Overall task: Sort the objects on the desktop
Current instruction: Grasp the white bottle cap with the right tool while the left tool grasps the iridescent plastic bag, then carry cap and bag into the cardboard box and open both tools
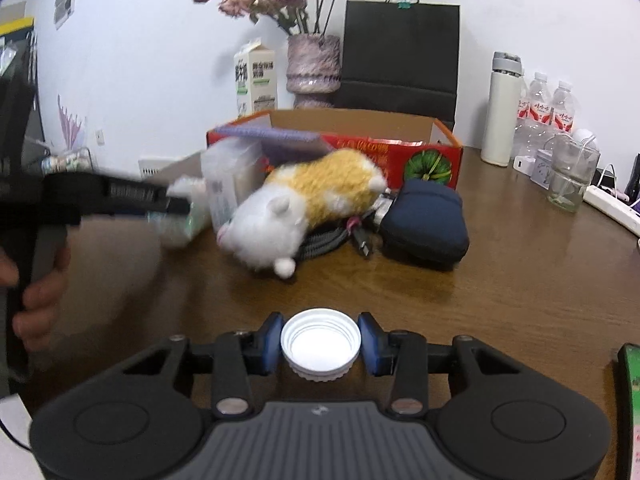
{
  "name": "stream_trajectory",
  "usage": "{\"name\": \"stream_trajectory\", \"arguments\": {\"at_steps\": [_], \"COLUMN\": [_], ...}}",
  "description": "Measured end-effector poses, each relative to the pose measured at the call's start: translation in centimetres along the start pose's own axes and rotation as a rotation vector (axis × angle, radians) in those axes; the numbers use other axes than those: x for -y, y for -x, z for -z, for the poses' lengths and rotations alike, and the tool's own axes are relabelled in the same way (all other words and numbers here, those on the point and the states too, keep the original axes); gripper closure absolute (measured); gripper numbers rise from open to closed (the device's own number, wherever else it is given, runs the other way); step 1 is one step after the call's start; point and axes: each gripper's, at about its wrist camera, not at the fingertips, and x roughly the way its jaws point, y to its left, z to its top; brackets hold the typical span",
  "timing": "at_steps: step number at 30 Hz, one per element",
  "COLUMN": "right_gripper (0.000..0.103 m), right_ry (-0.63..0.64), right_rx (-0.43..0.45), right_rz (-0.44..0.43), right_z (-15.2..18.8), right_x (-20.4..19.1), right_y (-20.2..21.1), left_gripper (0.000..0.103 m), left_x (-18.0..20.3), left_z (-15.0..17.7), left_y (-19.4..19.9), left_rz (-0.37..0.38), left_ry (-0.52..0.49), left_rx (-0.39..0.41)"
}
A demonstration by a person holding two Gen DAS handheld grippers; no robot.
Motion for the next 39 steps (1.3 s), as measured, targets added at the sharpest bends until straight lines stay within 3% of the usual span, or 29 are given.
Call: {"name": "stream_trajectory", "arguments": {"at_steps": [4,10,15,18,22,26,32,37,38,39], "right_gripper": [0.064,0.064,0.064,0.064,0.064,0.064,0.064,0.064,0.064,0.064], "right_ry": [-0.006,0.028,0.085,0.094,0.046,0.026,-0.033,0.0,0.002,0.0], "right_rx": [0.056,0.151,0.215,0.218,0.132,0.004,-0.229,-0.334,-0.342,-0.354], "right_rz": [-0.021,-0.062,-0.063,-0.053,-0.071,-0.008,0.036,0.088,0.097,0.103], "right_z": [-2.7,-8.9,-15.9,-20.4,-25.6,-27.9,-27.8,-26.0,-25.9,-25.8], "right_x": [0.9,2.1,3.5,4.9,7.5,9.3,11.2,11.0,11.0,10.8], "right_y": [1.3,2.3,1.3,-1.2,-7.3,-16.2,-29.0,-34.3,-34.8,-35.2], "left_gripper": [0.077,0.078,0.078,0.078,0.077,0.077,0.077,0.076,0.071,0.06], "left_x": [-0.2,-0.4,0.2,0.6,1.3,2.3,2.4,1.7,1.8,1.8], "left_z": [-1.1,-6.0,-12.2,-16.3,-20.3,-22.0,-20.8,-20.8,-21.0,-21.2], "left_y": [2.8,5.3,3.6,0.8,-5.1,-13.3,-23.3,-27.3,-27.4,-27.5], "left_rz": [0.062,0.112,0.125,0.145,0.134,0.052,-0.088,-0.112,-0.11,-0.117], "left_ry": [-0.014,-0.017,-0.027,-0.009,-0.018,-0.057,-0.121,-0.13,-0.129,-0.137], "left_rx": [0.053,0.153,0.198,0.174,0.114,-0.003,-0.153,-0.253,-0.262,-0.271]}}
